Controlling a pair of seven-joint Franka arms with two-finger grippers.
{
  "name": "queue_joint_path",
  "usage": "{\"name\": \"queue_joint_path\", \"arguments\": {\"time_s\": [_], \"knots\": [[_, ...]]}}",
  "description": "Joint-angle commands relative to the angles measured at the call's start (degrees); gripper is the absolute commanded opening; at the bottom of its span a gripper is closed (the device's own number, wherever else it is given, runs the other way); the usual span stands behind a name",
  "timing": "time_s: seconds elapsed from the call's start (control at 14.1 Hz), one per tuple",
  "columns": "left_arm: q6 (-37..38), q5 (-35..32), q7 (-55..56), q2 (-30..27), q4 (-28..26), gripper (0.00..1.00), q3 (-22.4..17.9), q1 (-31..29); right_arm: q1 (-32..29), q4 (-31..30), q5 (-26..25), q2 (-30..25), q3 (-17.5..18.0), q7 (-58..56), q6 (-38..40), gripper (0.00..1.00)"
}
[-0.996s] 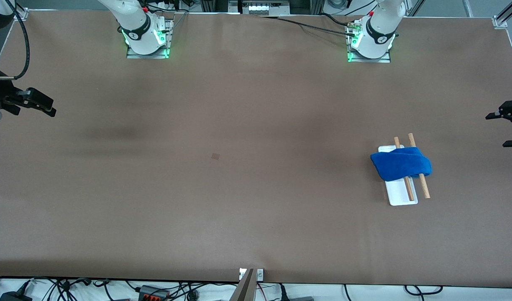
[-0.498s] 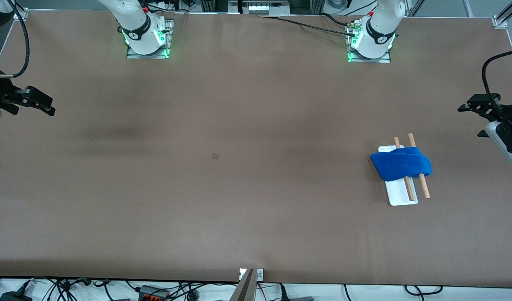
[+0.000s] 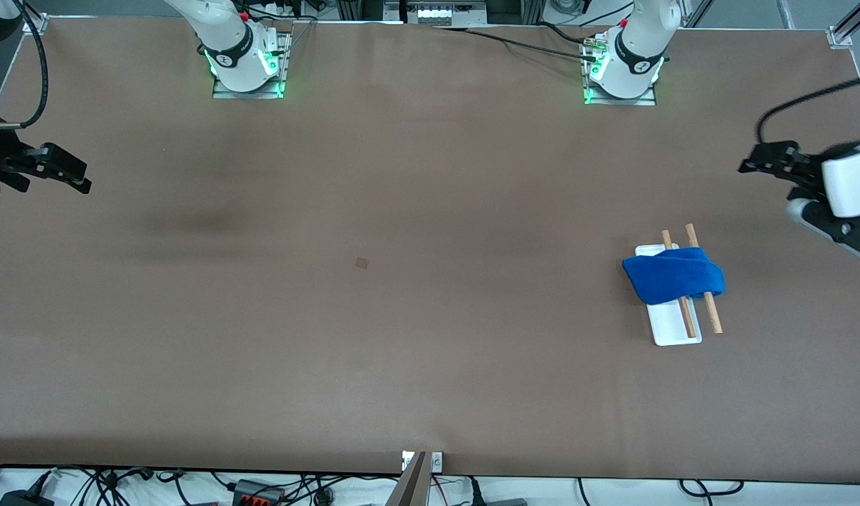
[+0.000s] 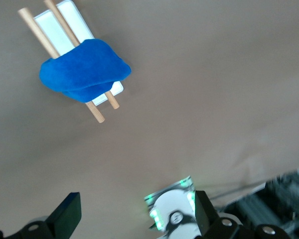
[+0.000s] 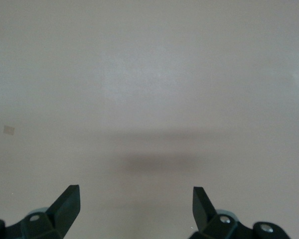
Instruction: Pass towel and hang on rack
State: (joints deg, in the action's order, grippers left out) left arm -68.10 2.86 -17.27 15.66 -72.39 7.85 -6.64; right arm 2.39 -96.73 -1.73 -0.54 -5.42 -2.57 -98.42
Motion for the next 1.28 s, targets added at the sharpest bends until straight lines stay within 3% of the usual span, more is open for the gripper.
{"name": "queue_joint_path", "arguments": {"time_s": [0.0,0.14,0.5,1.21], "knots": [[-11.0,-1.2,4.4,-13.8,-19.2,1.0,-0.9,-0.5,-1.5,0.0,-0.8,-0.7,1.6,-0.9,0.6,1.0],[-12.6,-1.2,5.6,-15.5,-21.2,1.0,-1.4,-1.4,-1.5,-0.1,-0.8,-0.6,1.6,-0.7,0.6,1.0],[-12.8,-2.6,28.8,-19.6,-24.9,1.0,-1.9,-2.5,-1.0,-0.1,-0.1,-0.7,1.6,-0.3,0.8,1.0],[-16.9,-2.1,27.0,-21.4,-25.8,1.0,-1.6,-2.6,-0.5,-0.1,-0.2,-0.2,1.6,-0.8,0.5,1.0]]}}
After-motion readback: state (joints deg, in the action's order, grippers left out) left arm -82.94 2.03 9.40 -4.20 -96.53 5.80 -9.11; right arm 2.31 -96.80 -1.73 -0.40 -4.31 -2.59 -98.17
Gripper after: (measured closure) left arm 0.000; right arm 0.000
